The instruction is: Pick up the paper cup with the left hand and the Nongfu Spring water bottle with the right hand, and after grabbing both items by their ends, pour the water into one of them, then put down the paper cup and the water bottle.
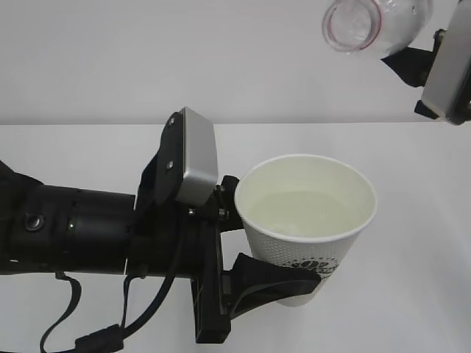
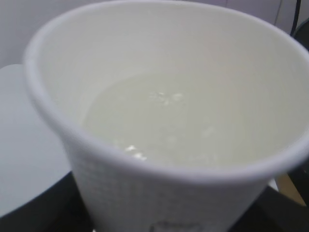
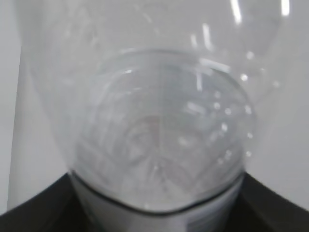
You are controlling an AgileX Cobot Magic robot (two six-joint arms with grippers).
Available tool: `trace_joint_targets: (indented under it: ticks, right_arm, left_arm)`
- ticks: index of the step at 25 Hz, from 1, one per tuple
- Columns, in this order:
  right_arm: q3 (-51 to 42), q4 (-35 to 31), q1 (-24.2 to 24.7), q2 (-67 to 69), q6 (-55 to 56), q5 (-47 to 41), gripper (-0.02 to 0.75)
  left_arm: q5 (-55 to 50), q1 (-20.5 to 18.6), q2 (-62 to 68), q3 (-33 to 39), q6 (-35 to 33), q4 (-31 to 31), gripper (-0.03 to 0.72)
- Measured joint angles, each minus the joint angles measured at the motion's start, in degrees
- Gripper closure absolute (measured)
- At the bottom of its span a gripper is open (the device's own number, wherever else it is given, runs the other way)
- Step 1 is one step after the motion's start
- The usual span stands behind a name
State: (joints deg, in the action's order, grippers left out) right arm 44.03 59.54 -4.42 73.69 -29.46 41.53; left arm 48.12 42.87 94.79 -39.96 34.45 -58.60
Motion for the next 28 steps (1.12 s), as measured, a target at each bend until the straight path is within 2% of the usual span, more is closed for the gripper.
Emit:
trace_joint_targets:
  ticks: [20,28]
  right_arm:
    - [0.0,-0.1,0.0,0.0,14.7,0.0,0.260]
    - [0.0,-0.1,0.0,0.0,25.1,0.0,0.260]
  left_arm:
    - [0.0,0.0,0.0,0.0,0.0,0.0,0.178]
    - [0.0,0.0,0.0,0.0,0.0,0.0,0.178]
